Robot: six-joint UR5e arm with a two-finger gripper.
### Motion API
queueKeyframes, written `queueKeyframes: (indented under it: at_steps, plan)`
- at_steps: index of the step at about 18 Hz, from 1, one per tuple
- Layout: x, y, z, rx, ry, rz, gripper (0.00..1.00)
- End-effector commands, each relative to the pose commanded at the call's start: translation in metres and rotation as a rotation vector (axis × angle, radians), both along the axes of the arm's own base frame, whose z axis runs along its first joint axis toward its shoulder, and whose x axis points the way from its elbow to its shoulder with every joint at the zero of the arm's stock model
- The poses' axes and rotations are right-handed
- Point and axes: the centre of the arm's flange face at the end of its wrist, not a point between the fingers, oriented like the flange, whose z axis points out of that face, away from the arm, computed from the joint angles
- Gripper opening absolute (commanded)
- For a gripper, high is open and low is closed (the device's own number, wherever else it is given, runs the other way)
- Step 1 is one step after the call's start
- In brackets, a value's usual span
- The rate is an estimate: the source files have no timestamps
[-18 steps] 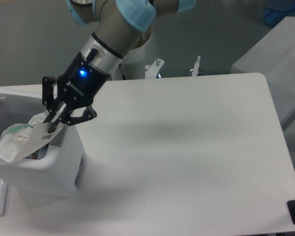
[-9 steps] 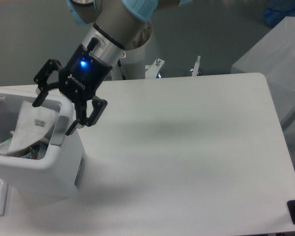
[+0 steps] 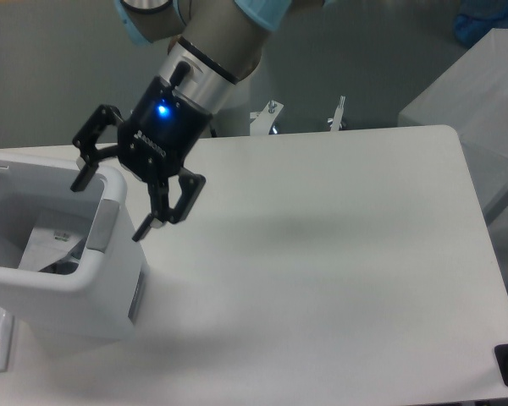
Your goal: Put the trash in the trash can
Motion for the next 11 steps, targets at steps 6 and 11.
queueKeyframes:
  at_steps: [6, 11]
  plan:
    - [-0.093, 0.009, -0.058, -0.266, 0.199, 0.191, 1.0]
    - [-0.171, -0.047, -0.099, -0.412, 0.299, 0.208, 1.0]
